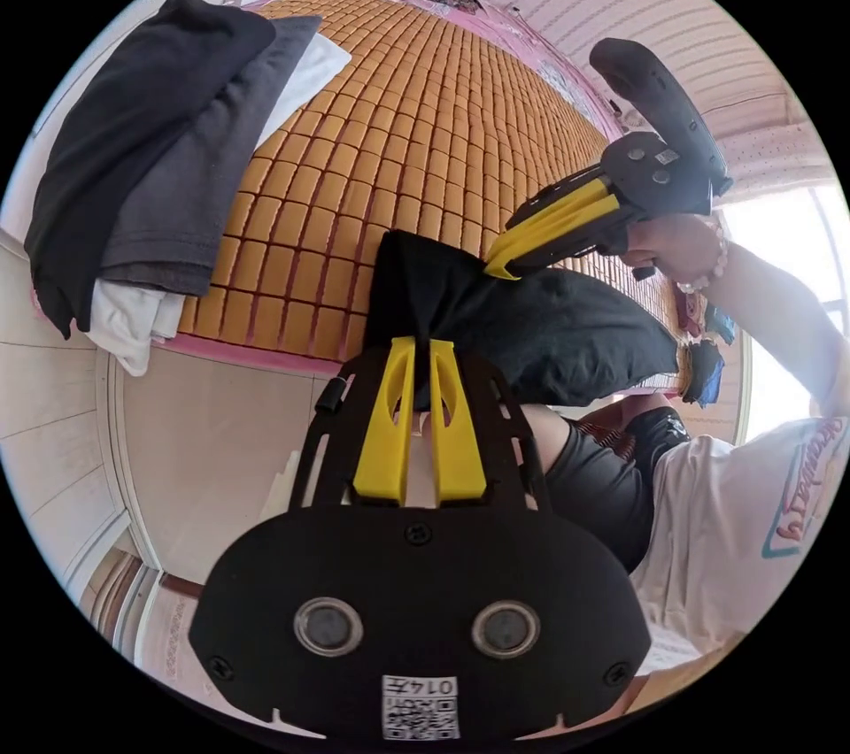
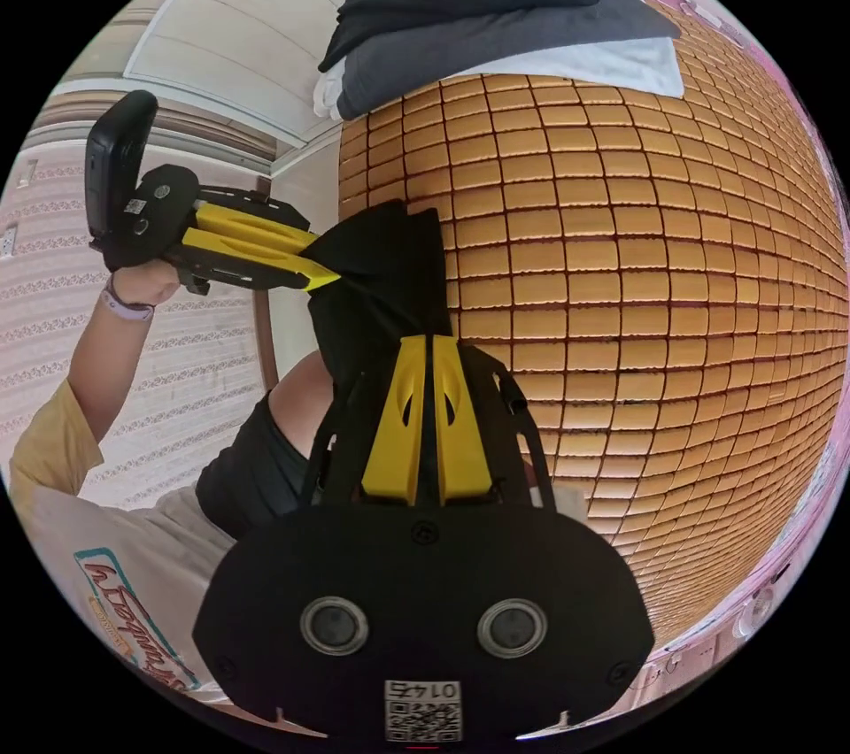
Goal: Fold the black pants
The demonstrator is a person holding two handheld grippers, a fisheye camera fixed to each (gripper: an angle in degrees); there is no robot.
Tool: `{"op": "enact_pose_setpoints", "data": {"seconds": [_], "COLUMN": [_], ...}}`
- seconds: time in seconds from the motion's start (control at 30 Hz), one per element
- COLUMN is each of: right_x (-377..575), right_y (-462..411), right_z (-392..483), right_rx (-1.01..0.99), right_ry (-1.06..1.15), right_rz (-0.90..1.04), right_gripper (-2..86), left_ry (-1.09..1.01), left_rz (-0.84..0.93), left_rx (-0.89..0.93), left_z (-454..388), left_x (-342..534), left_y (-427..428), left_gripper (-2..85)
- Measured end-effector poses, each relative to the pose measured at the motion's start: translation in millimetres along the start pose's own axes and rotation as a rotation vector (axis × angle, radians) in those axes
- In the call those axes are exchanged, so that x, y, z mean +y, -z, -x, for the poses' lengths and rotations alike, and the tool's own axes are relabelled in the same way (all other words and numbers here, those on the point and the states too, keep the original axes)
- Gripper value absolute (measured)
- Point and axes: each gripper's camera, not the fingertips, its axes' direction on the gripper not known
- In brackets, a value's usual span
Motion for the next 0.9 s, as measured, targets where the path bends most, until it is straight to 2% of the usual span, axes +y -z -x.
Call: {"op": "enact_pose_setpoints", "data": {"seconds": [0.13, 0.2, 0.33, 0.47, 0.6, 0.7, 0.83, 0.9], "right_x": [-15.7, -20.6, -21.8, -22.3, -27.7, -32.2, 6.8, 47.9], "right_y": [-8.6, -12.1, -24.2, -28.2, -17.0, 27.3, 111.5, 134.6], "right_z": [1.4, -0.9, 2.3, 8.9, 7.1, -23.0, -65.1, -79.9], "right_rx": [0.054, 0.086, 0.205, 0.285, 0.359, 0.298, 0.25, 0.272], "right_ry": [-0.025, -0.05, -0.062, -0.027, 0.022, -0.079, -0.218, -0.255], "right_rz": [-0.034, -0.059, -0.097, -0.129, -0.134, -0.231, -0.427, -0.469], "right_gripper": [2.5, 5.0, 8.5, 4.8, 0.4, 0.3, 0.2, 0.0], "left_ry": [0.016, 0.061, 0.066, 0.06, 0.059, 0.12, 0.215, 0.192], "left_rz": [0.056, 0.077, 0.043, -0.005, -0.117, -0.225, -0.271, -0.372], "left_rx": [-0.017, -0.115, -0.152, -0.131, -0.231, -0.302, -0.227, -0.374], "left_z": [-0.1, 1.7, -2.7, -7.9, -25.1, -26.2, -6.9, -23.5], "left_x": [-7.8, -13.4, -13.4, -6.7, -23.2, -44.6, -41.3, -9.0], "left_y": [-6.2, -22.1, -36.6, -47.3, -42.1, -35.3, -28.1, -11.7], "left_gripper": [3.0, 5.4, 6.1, 2.7, 1.8, 5.2, 7.1, 5.8]}}
